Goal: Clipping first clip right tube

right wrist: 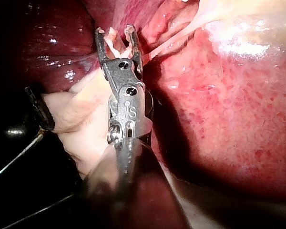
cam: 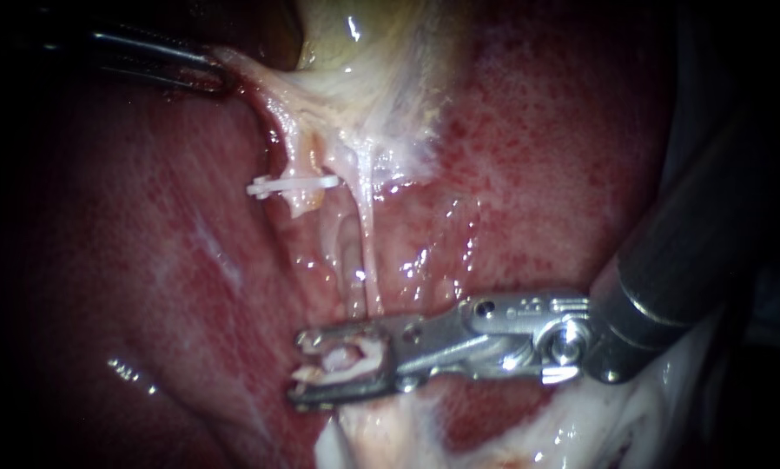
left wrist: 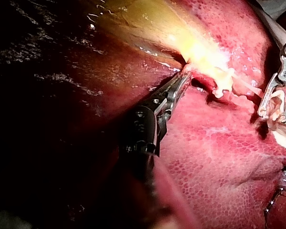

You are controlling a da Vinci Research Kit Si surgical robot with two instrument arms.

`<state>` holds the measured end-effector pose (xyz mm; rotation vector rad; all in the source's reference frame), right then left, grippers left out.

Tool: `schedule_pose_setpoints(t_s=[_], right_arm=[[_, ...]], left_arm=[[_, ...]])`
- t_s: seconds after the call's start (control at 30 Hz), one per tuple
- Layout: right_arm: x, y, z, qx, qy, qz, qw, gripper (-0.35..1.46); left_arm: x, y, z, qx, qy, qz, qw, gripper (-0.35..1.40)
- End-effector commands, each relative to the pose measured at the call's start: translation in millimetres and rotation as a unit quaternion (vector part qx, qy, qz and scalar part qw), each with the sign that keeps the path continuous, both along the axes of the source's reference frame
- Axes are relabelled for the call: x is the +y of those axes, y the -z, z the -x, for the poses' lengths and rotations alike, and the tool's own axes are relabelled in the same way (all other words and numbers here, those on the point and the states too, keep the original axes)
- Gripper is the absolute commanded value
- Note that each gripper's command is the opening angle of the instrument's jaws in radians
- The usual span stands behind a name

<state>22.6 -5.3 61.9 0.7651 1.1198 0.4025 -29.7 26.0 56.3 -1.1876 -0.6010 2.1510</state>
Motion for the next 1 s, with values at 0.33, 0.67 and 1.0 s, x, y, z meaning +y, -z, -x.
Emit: schedule_pose_setpoints(t_s=[0.33, 0.67, 1.0], right_arm=[[0.5, 1.7, 0.9, 0.021, -0.006, -0.011, 0.9997, 0.46], [2.1, 2.4, 4.5, 0.037, -0.013, -0.018, 0.9991, 0.50], [3.5, 0.3, 7.2, 0.028, -0.023, -0.032, 0.9988, 0.50]], left_arm=[[0.0, 0.0, -0.1, 0.000, 0.000, 0.000, 1.0000, -0.35], [0.1, 0.1, -0.2, -0.001, 0.000, -0.001, 1.0000, -0.35], [0.1, 0.2, -0.3, -0.001, -0.001, -0.001, 1.0000, -0.35]])
